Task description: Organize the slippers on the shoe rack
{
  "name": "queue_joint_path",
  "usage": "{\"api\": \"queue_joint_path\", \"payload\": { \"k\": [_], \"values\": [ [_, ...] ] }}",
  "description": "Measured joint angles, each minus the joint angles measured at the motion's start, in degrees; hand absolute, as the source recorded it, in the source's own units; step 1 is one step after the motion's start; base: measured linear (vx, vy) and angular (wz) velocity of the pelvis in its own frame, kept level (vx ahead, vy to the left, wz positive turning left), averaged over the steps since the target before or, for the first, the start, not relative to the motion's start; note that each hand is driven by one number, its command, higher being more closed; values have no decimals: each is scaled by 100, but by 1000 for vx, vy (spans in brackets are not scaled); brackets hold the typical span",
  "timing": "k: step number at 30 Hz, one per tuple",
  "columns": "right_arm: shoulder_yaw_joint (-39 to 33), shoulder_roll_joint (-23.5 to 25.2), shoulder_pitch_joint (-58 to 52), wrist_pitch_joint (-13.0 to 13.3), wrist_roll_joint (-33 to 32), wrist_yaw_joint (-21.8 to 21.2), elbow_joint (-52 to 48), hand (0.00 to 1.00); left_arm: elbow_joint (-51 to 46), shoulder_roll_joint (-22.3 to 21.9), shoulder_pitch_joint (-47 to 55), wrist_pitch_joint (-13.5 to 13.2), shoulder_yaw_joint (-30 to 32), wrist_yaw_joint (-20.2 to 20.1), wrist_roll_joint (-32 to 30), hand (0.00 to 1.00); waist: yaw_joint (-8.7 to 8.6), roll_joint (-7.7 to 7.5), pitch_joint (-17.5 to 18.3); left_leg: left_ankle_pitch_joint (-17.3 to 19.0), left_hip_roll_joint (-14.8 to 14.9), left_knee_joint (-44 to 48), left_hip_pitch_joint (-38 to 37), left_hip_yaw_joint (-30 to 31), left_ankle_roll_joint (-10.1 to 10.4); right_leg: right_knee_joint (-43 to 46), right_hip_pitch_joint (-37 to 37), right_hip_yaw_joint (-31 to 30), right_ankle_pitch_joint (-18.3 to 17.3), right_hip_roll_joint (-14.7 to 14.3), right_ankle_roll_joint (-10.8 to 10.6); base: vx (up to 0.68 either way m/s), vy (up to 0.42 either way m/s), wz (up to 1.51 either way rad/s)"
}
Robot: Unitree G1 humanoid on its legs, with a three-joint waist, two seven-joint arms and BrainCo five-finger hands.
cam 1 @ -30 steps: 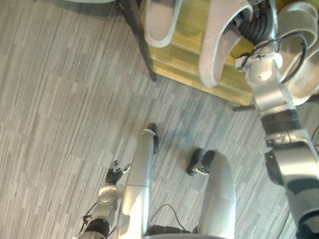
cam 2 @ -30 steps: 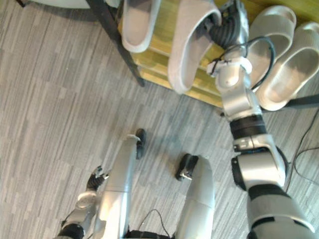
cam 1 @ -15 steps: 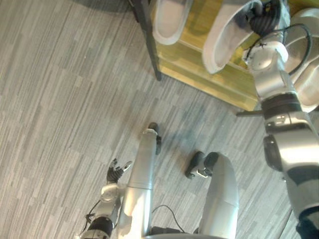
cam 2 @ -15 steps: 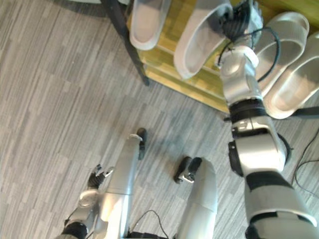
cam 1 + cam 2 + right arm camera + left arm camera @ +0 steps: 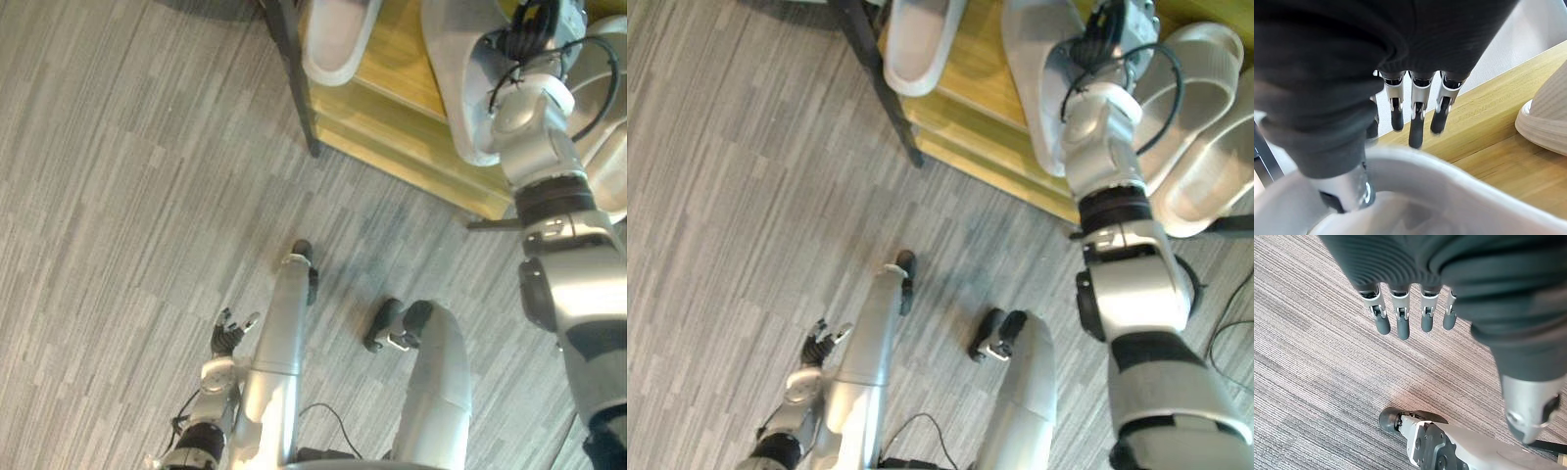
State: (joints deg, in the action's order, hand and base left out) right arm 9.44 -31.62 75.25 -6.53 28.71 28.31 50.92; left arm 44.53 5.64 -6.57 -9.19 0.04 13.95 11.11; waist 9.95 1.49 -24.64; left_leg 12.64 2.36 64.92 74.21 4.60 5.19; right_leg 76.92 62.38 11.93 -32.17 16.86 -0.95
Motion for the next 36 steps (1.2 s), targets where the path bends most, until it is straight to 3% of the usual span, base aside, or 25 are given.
{"api": "queue_joint_path", "payload": {
  "k": [8, 15, 25, 36],
  "values": [
    [-23, 3, 2, 5, -273, 67, -29, 0, 0, -12, 3, 2, 0, 93, 29, 0, 8, 1, 1, -1, 19, -14, -42, -37, 1, -2, -1, -36, 1, 0, 0, 0, 0, 0],
    [-80, 145, -190, 38, -941, 85, -488, 0, 0, 0, 12, 8, 5, 139, 40, 0, 8, 2, 1, 8, 79, -26, -147, -108, -4, -30, -51, -105, 6, -39, 1, -9, -10, -5],
    [-799, 1468, -1529, 298, -1767, 306, -2412, 0, -6, 25, 28, 115, 92, 175, 33, 0, -18, 1, 1, 20, 220, -195, -450, -166, 18, -235, -275, -132, 47, -182, 23, -13, -23, -5],
    [-1584, 2068, -2092, 415, -2344, 421, -2583, 0, -18, -37, 31, 238, 277, 220, 22, 0, -60, 1, 1, 27, 231, -251, -550, -166, 24, -324, -389, -119, 60, -204, 6, -1, -1, -1]
  ]
}}
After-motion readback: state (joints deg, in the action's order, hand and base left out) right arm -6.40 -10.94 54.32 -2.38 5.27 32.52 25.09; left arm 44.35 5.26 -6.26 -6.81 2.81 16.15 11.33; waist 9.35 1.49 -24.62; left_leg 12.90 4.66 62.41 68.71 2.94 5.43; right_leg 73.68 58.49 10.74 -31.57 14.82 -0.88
